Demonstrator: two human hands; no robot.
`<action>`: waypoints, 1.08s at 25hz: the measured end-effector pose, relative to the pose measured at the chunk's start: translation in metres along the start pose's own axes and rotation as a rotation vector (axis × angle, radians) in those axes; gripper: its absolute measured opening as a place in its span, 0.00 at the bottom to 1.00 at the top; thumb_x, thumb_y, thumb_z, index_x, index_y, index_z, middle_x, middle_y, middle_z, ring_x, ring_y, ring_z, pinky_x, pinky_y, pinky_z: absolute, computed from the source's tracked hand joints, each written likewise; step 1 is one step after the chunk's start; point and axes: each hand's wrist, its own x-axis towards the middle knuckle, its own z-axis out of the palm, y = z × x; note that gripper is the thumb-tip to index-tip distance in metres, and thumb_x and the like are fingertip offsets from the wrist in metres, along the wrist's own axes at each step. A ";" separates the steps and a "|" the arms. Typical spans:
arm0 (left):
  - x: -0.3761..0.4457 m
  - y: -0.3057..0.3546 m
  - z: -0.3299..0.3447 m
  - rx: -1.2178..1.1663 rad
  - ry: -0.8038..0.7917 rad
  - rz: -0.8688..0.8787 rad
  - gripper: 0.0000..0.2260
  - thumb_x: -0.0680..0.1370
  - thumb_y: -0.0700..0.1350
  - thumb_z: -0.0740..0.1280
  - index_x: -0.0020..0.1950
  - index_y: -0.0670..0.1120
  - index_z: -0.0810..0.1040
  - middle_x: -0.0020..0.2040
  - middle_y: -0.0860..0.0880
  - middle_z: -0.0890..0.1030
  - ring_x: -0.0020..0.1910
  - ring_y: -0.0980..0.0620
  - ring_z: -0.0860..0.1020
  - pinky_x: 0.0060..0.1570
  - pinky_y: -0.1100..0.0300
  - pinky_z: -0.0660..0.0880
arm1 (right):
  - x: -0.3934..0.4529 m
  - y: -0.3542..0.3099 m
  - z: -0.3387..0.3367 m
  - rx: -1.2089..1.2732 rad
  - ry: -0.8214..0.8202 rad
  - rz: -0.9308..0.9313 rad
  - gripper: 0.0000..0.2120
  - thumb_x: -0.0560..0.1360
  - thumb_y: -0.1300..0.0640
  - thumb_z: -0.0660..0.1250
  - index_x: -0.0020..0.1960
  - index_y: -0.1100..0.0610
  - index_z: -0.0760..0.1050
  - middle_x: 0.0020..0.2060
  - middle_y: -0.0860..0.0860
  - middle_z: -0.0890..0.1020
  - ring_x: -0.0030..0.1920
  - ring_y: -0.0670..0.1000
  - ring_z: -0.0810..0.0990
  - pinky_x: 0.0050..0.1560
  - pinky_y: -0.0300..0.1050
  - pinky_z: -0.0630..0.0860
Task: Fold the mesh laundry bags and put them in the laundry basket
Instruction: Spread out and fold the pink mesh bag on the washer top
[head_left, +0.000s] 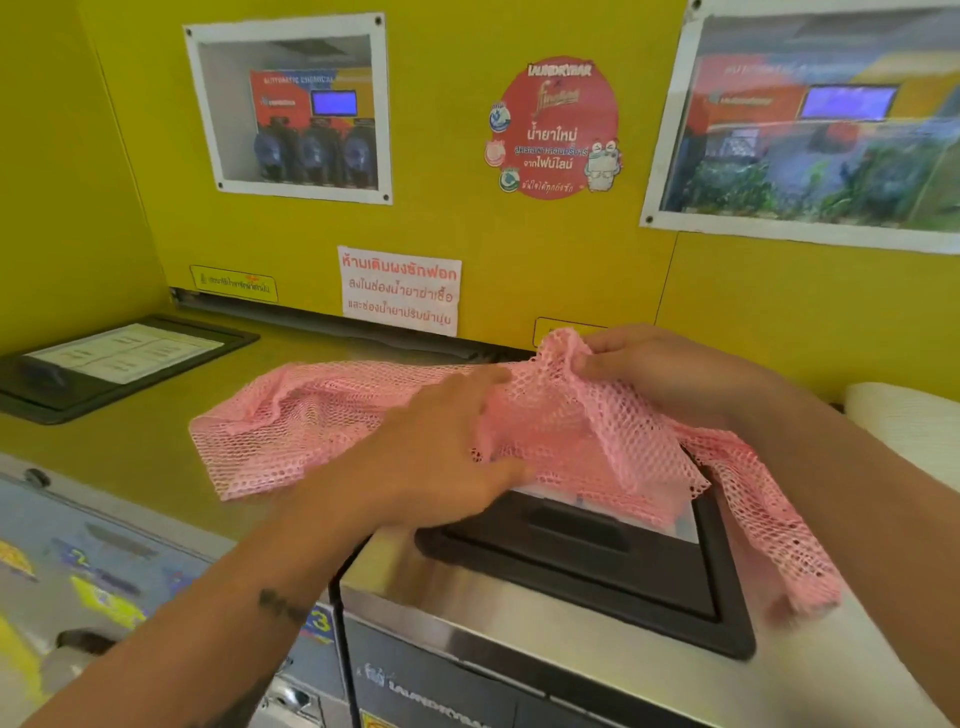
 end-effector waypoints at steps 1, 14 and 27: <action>0.000 0.000 0.014 0.067 -0.119 -0.055 0.37 0.73 0.58 0.71 0.76 0.59 0.55 0.67 0.51 0.74 0.64 0.49 0.74 0.63 0.47 0.71 | -0.001 0.000 0.000 0.040 -0.044 0.003 0.10 0.82 0.57 0.62 0.56 0.57 0.81 0.48 0.53 0.87 0.49 0.53 0.86 0.52 0.50 0.79; -0.041 0.015 -0.072 -0.195 -0.265 -0.448 0.12 0.70 0.51 0.69 0.48 0.68 0.84 0.58 0.63 0.81 0.59 0.64 0.76 0.61 0.63 0.71 | 0.006 0.028 -0.031 -0.493 -0.201 -0.044 0.16 0.79 0.56 0.65 0.65 0.47 0.76 0.60 0.46 0.78 0.61 0.50 0.76 0.55 0.46 0.72; -0.011 0.011 0.018 -0.061 0.102 -0.331 0.14 0.80 0.45 0.63 0.64 0.55 0.77 0.63 0.55 0.78 0.60 0.56 0.76 0.64 0.52 0.72 | 0.064 0.072 0.017 -0.904 -0.149 0.110 0.33 0.77 0.43 0.56 0.79 0.50 0.54 0.79 0.55 0.60 0.77 0.59 0.60 0.75 0.60 0.59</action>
